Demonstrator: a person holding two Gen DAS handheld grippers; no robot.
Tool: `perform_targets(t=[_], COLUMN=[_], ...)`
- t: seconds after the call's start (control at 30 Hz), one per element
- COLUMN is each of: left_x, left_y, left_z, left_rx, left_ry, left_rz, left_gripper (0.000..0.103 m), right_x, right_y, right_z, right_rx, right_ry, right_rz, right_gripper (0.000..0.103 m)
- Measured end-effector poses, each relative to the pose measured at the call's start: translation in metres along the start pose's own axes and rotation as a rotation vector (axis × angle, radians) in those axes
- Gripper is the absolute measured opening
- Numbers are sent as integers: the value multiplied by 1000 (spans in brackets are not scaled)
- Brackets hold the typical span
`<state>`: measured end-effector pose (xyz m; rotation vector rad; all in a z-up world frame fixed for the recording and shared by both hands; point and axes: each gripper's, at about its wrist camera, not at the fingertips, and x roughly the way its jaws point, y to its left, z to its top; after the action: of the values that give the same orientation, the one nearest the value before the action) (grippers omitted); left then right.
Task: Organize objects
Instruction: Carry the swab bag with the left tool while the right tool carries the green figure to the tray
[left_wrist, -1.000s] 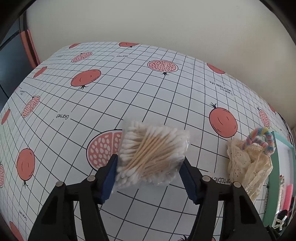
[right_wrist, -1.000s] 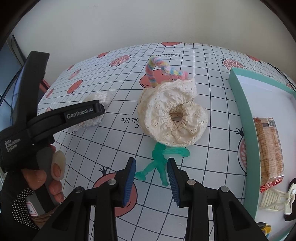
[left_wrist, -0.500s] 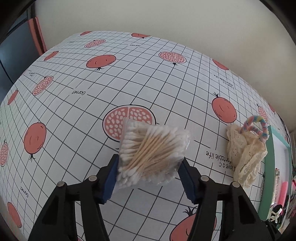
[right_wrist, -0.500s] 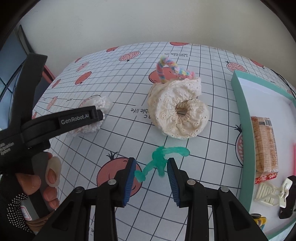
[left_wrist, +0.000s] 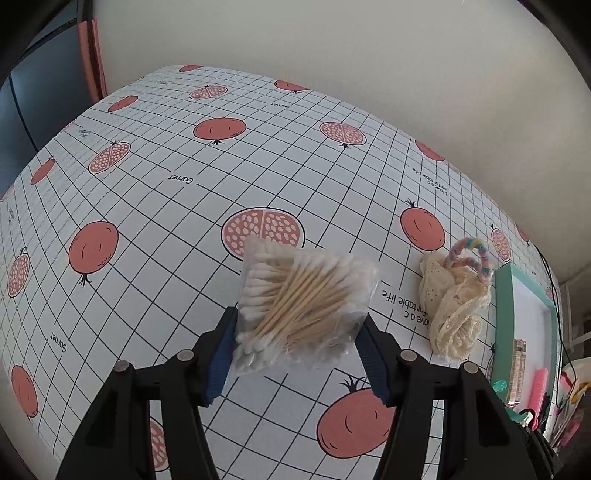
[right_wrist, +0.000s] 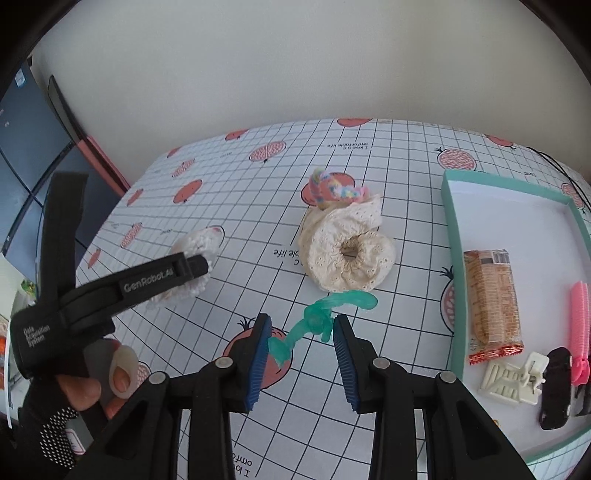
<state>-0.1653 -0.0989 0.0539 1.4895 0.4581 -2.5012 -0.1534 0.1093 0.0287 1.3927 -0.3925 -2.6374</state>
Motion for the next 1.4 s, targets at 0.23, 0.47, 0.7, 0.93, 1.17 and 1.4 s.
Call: perform_targets(t=[0.23, 0.47, 0.7, 0.93, 1.17, 1.4], left_x=[-29, -51, -59, -66, -68, -66], left_y=[-5, -25, -54, -91, -128, -159], left_z=[-4, -6, -15, -29, -42, -55], left_rx=[-10, 32, 96, 162, 239, 289], left_ry=[-52, -106, -123, -125, -119, -103], left_rz=[-32, -62, -90, -146, -193, -248], left_gripper=[63, 63, 63, 63, 63, 63], right_x=[-26, -33, -49, -68, -76, -78], right_y=[-11, -26, -67, -113, -155, -182], right_z=[5, 4, 1, -8, -20, -29], right_rx=[37, 52, 130, 222, 284, 345], right_ry=[-70, -74, -102, -134, -127, -122], right_rz=[18, -24, -79, -129, -196, -228], right_gripper=[37, 37, 37, 37, 37, 37])
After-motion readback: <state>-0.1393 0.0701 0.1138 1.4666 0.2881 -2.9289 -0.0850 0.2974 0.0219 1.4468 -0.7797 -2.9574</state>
